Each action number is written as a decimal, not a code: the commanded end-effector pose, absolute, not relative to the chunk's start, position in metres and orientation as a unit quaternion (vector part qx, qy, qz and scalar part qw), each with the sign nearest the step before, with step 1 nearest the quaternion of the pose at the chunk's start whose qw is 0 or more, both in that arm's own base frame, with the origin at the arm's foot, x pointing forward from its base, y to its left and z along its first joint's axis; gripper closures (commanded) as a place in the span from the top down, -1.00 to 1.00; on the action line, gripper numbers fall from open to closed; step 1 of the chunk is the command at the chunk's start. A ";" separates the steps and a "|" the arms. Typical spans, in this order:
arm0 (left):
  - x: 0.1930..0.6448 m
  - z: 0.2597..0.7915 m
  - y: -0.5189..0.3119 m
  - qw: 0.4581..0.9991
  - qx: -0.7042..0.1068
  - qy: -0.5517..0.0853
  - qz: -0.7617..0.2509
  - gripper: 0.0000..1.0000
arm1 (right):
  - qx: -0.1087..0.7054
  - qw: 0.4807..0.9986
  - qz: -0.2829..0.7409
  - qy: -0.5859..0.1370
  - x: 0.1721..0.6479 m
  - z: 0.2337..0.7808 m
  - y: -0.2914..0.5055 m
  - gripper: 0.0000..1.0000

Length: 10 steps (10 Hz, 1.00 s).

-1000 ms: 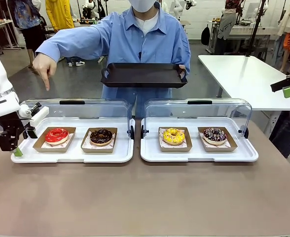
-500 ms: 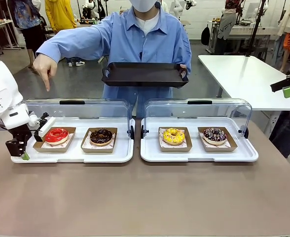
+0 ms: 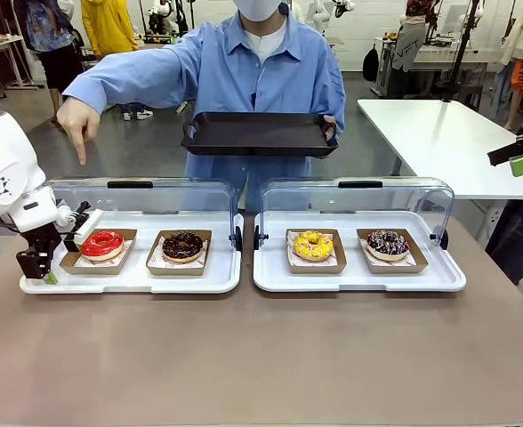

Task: Provide the desired donut to the person.
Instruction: Pick up and lift the Paper togo box containing the Donut pointed at by the person.

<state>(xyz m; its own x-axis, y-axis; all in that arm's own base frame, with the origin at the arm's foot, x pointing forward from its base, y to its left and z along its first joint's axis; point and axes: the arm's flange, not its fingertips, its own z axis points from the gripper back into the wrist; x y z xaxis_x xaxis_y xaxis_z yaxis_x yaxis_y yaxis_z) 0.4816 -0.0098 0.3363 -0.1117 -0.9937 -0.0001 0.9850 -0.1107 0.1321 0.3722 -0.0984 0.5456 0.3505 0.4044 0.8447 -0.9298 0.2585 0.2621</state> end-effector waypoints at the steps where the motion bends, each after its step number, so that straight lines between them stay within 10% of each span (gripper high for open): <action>1: 0.485 0.333 -0.011 0.668 0.055 -0.058 -0.740 0.30 | 0.399 0.716 0.465 -0.335 0.373 0.546 -0.098 1.00; 3: 0.487 0.333 -0.011 0.668 0.048 -0.059 -0.741 -0.08 | 0.399 0.716 0.465 -0.335 0.373 0.546 -0.098 1.00; 4: 0.485 0.332 -0.010 0.669 0.046 -0.060 -0.739 -1.00 | 0.399 0.716 0.465 -0.335 0.373 0.546 -0.098 1.00; 5: 0.487 0.332 -0.010 0.669 0.043 -0.060 -0.740 -0.38 | 0.399 0.716 0.465 -0.335 0.373 0.546 -0.098 1.00; 6: 0.488 0.332 -0.010 0.668 0.041 -0.058 -0.741 -1.00 | 0.399 0.716 0.465 -0.335 0.373 0.546 -0.098 1.00; 7: 0.486 0.332 -0.010 0.669 0.041 -0.059 -0.740 -0.78 | 0.399 0.716 0.465 -0.335 0.373 0.546 -0.098 1.00; 10: 0.488 0.329 -0.009 0.668 0.035 -0.055 -0.742 -1.00 | 0.399 0.716 0.465 -0.335 0.373 0.546 -0.098 1.00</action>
